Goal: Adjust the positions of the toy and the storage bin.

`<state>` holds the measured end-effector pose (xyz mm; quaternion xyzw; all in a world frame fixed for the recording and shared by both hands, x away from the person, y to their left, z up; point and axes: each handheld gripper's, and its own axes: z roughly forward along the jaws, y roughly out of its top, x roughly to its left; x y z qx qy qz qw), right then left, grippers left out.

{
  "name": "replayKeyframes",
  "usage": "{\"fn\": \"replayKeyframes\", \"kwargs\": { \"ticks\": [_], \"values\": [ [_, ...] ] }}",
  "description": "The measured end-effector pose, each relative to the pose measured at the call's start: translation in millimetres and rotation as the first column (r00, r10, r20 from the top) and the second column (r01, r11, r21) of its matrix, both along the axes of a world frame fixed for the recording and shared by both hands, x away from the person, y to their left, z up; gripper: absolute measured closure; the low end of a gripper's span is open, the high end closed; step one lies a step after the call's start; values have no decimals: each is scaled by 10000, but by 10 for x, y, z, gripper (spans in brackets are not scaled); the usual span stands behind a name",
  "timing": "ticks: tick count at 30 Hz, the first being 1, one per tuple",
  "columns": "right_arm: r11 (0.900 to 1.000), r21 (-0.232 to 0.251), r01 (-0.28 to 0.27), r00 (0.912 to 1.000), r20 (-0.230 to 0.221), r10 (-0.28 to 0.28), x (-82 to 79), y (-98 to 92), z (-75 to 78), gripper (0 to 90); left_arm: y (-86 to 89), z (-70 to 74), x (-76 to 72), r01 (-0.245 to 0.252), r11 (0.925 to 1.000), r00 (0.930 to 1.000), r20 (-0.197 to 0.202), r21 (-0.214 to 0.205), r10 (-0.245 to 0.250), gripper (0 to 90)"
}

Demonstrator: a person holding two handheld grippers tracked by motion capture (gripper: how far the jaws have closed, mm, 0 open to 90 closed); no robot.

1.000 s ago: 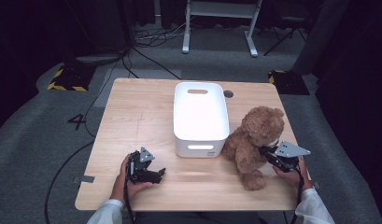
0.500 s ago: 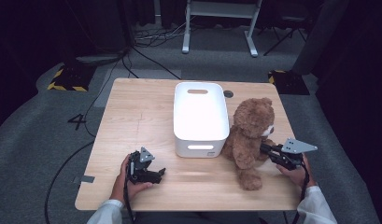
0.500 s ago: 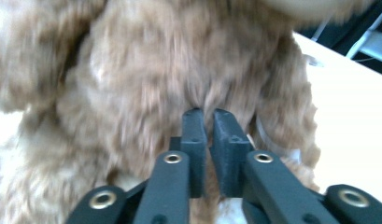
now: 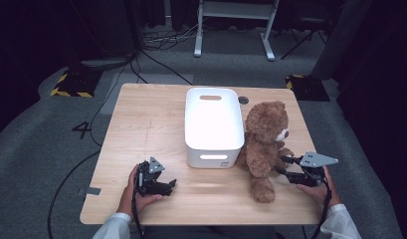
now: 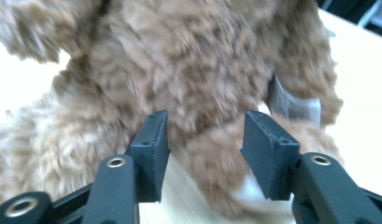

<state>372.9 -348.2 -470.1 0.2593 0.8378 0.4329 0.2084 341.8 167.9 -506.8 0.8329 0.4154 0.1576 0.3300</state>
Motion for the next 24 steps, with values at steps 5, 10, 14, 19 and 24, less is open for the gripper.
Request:
{"fn": "replayKeyframes", "kwargs": {
  "ticks": [5,10,14,19,24],
  "values": [
    [9973,-447,590,9978,-272,-602,10,-53,-90,455,0,0,0,2,10000,10000,1,4,-2,96],
    [9977,40,682,9977,-62,-682,-27,-77,-15,413,0,0,-1,2,10000,10000,1,1,-2,96],
    [9974,80,718,9974,-35,-718,-51,-53,37,366,-1,0,-2,4,10000,10000,-8,-16,-4,97],
    [9951,740,660,9971,321,-685,-156,2,219,325,-1,0,-2,7,10000,10000,-7,-16,-7,98],
    [9933,1048,491,9962,669,-563,-237,65,343,326,-1,0,-3,7,10000,10000,-8,-15,-7,98]
  ]
}}
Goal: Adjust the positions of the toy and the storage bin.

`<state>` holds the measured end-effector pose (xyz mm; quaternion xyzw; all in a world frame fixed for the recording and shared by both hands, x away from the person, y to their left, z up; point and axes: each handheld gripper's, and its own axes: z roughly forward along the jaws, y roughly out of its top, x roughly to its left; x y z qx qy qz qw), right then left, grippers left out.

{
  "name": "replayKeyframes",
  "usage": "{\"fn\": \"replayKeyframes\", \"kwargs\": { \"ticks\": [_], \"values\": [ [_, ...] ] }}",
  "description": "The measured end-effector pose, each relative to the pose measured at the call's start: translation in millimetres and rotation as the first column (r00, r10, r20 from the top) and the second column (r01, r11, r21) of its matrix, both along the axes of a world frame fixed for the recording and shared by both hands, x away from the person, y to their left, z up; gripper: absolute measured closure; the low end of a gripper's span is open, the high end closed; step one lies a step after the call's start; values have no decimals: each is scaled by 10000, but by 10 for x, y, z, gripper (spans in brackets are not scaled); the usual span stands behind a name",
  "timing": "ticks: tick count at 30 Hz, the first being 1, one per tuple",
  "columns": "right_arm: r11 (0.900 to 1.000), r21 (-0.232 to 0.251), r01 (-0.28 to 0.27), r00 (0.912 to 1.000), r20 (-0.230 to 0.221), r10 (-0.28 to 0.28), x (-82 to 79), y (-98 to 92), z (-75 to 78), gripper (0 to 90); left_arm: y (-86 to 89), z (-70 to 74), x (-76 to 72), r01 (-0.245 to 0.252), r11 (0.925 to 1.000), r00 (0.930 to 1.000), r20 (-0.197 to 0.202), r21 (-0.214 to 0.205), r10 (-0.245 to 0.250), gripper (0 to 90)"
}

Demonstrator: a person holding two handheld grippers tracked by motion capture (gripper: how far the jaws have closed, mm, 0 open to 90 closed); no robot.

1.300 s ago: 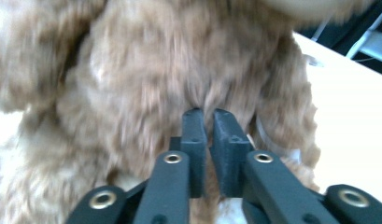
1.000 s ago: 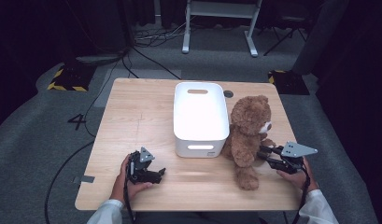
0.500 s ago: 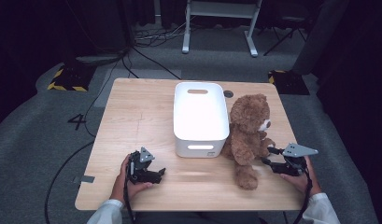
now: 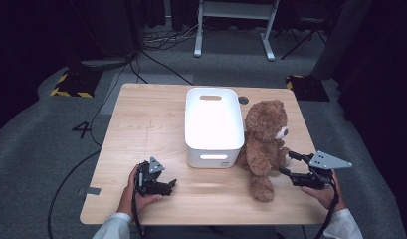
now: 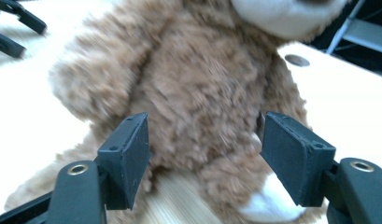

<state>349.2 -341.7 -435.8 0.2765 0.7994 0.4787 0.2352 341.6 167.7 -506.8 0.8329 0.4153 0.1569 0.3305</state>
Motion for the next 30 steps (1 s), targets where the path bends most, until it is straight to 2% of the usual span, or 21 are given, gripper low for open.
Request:
{"fn": "replayKeyframes", "kwargs": {
  "ticks": [5,8,11,19,22,30],
  "values": [
    [9998,12,179,9998,-72,-179,24,15,4,283,0,0,0,-2,10000,10000,-2,-6,2,99],
    [9991,248,345,9994,-64,-343,28,1,32,248,2,1,-1,48,10000,10000,-1,5,-48,100],
    [9990,198,394,9992,-40,-393,30,3,41,237,4,1,1,67,10000,10000,-16,-4,-67,101],
    [9992,123,391,9992,-94,-389,62,49,66,227,16,5,-4,200,9998,9998,-48,-15,-200,104],
    [9990,222,390,9992,-25,-390,64,72,97,228,28,13,-15,238,9997,9997,9,-20,-238,153],
    [9980,448,446,9990,-66,-443,106,122,125,232,22,5,-3,272,9996,9996,47,-64,-271,140]
  ]
}}
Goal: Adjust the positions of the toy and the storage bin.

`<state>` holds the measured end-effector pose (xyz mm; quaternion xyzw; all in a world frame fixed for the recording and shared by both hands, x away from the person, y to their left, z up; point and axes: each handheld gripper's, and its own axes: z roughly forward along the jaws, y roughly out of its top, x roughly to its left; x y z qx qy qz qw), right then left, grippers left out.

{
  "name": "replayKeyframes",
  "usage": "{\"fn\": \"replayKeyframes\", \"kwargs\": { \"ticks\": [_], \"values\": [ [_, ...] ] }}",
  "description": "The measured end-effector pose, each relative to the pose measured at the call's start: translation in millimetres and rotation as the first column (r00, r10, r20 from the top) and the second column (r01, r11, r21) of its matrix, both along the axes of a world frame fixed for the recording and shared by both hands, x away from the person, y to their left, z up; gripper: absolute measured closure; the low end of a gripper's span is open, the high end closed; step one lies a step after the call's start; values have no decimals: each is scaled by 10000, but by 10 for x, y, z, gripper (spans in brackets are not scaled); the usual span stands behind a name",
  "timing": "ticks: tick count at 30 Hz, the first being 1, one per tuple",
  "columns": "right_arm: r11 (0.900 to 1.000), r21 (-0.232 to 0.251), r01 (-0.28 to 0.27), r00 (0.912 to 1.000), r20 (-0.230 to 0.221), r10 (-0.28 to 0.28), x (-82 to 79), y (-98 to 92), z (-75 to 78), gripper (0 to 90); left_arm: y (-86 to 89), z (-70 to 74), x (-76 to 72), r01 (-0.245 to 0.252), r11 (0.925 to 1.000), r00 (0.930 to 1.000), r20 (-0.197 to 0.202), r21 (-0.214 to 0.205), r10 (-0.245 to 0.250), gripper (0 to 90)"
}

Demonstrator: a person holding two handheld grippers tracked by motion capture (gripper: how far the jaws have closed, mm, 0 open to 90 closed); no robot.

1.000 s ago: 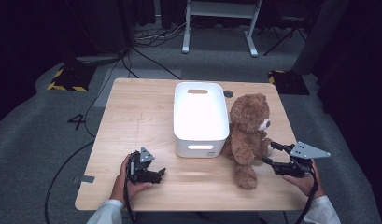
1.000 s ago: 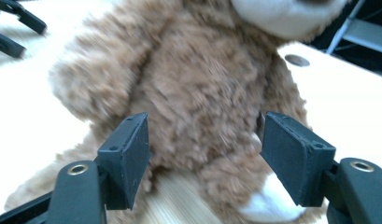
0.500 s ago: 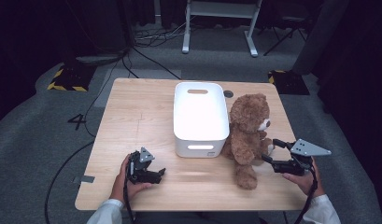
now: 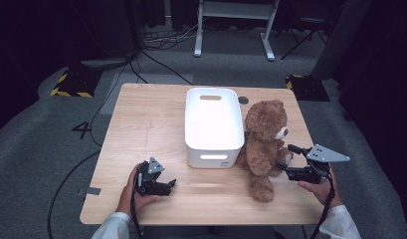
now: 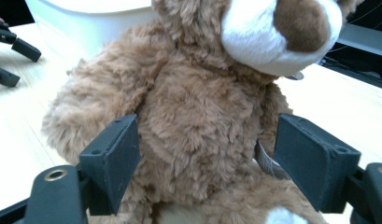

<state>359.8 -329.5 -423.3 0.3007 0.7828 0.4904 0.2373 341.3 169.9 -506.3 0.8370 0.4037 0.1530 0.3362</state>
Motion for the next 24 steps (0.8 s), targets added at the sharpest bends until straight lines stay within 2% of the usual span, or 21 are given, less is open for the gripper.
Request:
{"fn": "replayKeyframes", "kwargs": {
  "ticks": [11,19,24],
  "values": [
    [10000,59,20,9998,-190,-19,113,90,13,212,0,0,0,3,10000,10000,1,3,-3,140],
    [9997,60,248,9990,-384,-246,245,159,26,198,0,0,1,13,10000,10000,-1,6,-13,140],
    [9986,98,527,9984,-210,-525,271,151,88,191,0,0,0,11,10000,10000,10,16,-11,140]
  ]
}}
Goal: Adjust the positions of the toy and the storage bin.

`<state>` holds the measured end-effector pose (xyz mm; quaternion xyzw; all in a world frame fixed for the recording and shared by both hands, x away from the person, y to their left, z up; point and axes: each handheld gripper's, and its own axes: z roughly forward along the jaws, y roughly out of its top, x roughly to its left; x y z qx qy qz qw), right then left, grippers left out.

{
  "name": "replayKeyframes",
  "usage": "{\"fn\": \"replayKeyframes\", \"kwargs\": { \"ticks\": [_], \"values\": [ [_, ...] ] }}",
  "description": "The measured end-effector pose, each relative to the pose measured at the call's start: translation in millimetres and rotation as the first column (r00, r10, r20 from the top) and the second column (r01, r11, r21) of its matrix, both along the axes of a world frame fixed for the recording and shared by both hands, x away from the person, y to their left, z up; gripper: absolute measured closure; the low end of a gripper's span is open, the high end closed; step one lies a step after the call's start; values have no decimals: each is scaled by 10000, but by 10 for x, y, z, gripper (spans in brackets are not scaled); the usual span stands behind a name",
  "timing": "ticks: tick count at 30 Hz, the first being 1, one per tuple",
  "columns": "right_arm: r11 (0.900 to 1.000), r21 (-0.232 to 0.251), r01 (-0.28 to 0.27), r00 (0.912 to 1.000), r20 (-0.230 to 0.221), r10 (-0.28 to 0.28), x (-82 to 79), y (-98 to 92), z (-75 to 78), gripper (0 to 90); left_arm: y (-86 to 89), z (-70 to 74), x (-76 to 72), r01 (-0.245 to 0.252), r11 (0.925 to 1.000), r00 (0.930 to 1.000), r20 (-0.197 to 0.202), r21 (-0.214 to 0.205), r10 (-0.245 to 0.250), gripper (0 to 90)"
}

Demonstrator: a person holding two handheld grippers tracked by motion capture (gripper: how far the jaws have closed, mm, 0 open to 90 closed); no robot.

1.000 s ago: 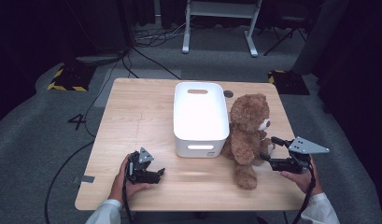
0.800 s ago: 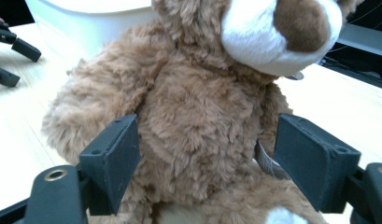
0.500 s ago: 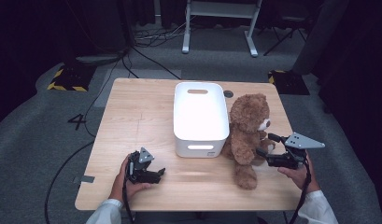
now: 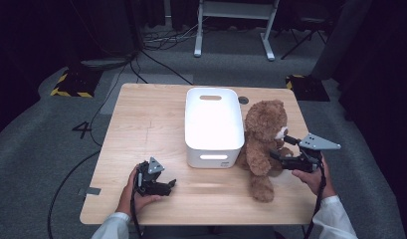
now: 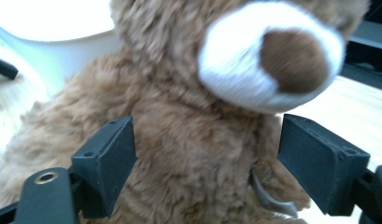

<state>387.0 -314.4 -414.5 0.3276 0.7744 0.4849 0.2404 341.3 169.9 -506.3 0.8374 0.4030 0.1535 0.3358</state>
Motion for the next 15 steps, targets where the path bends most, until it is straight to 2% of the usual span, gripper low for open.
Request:
{"fn": "replayKeyframes", "kwargs": {
  "ticks": [10,15],
  "values": [
    [9999,73,140,9995,274,-142,53,-49,155,167,-1,0,-1,-5,10000,10000,-4,-7,5,140],
    [10000,59,-25,9991,422,23,102,-35,234,159,-1,0,-1,-10,10000,10000,-1,0,10,140]
  ]
}}
